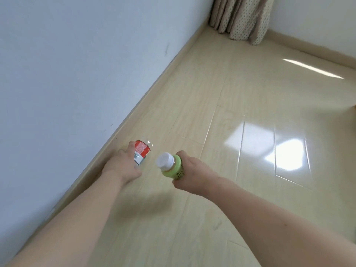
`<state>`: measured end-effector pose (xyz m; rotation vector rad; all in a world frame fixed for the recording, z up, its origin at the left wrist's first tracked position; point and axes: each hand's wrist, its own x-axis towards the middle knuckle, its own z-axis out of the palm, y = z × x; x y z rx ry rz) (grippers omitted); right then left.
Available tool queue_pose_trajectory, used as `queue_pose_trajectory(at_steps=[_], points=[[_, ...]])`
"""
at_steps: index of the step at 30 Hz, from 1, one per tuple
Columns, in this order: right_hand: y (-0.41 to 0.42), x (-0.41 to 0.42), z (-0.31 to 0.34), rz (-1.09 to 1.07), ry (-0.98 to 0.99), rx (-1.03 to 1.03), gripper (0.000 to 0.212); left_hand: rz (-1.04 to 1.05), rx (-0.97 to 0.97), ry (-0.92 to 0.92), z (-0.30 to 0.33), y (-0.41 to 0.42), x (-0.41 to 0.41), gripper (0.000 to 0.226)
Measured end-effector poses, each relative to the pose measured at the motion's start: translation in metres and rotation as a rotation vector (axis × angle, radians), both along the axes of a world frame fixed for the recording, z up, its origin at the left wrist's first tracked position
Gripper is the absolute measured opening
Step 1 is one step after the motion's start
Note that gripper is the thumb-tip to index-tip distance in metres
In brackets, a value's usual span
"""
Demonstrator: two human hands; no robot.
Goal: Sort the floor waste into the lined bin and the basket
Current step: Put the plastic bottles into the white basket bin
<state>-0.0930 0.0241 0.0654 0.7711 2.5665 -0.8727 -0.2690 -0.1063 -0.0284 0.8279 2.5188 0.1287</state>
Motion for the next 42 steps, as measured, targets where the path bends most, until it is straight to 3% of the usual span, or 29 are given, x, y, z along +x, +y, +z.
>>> queue_pose_trajectory(at_steps=[4,11,15,21,31,36,42], points=[[0.020,0.061,0.042,-0.277,0.164,-0.036,0.047,-0.096,-0.118,-0.109,0.049,0.011,0.047,0.068],[0.062,0.181,0.107,-0.692,0.484,-0.060,0.065,-0.378,-0.192,-0.018,0.172,0.076,0.147,0.052],[0.092,0.252,0.137,-0.859,0.628,-0.089,0.053,-0.472,-0.170,0.051,0.237,0.128,0.218,0.048],[0.134,0.376,0.192,-0.954,0.774,0.095,0.051,-0.583,-0.131,0.150,0.310,0.198,0.346,0.044],[0.209,0.570,0.250,-1.122,0.859,0.402,0.053,-0.800,0.178,0.254,0.369,0.296,0.516,0.045],[0.232,0.626,0.234,-1.229,0.903,0.427,0.059,-0.878,0.282,0.349,0.366,0.342,0.574,0.051],[0.259,0.655,0.190,-1.244,0.778,0.394,0.059,-0.967,0.384,0.371,0.349,0.392,0.629,0.030]])
